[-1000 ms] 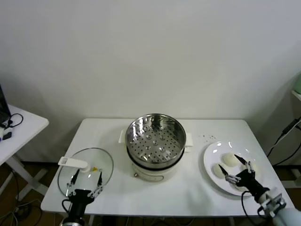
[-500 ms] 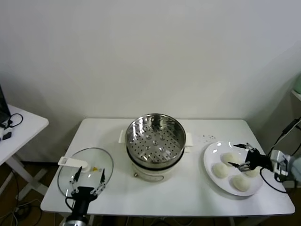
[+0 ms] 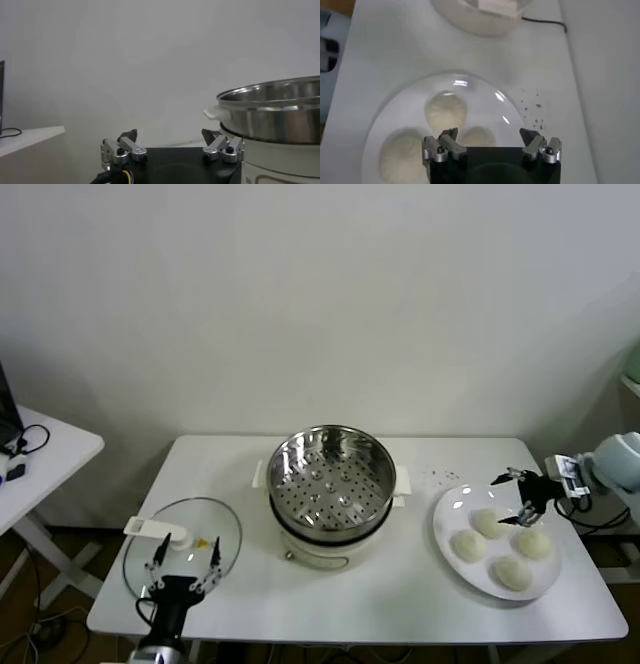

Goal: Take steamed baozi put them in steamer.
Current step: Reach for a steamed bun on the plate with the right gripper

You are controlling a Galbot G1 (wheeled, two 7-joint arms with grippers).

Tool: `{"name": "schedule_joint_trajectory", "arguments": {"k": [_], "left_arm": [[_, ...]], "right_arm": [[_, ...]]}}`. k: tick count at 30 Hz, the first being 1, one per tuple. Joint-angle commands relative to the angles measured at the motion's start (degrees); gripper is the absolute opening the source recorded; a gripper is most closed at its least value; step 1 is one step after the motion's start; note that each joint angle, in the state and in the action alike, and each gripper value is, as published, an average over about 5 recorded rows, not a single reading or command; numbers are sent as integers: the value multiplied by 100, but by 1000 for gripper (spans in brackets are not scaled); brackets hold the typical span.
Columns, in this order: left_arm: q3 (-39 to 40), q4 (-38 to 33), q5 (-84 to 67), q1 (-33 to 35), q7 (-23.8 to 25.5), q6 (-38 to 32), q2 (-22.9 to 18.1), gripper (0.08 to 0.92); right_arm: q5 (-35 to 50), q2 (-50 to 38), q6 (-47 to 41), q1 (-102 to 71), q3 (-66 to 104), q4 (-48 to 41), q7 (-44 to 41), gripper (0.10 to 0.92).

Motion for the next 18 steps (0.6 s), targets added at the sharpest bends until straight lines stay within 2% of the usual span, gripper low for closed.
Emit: {"name": "schedule_joint_trajectory", "arguments": {"k": [1, 18], "left_arm": [[9, -14, -72, -23, -7, 55, 5, 823], [-178, -25, -336, -65, 12, 125, 99, 823]], "right_arm": [[-681, 656, 294, 1408, -1631, -1022, -494, 823], [-1616, 1398, 516, 517, -801, -1553, -209, 823]]}}
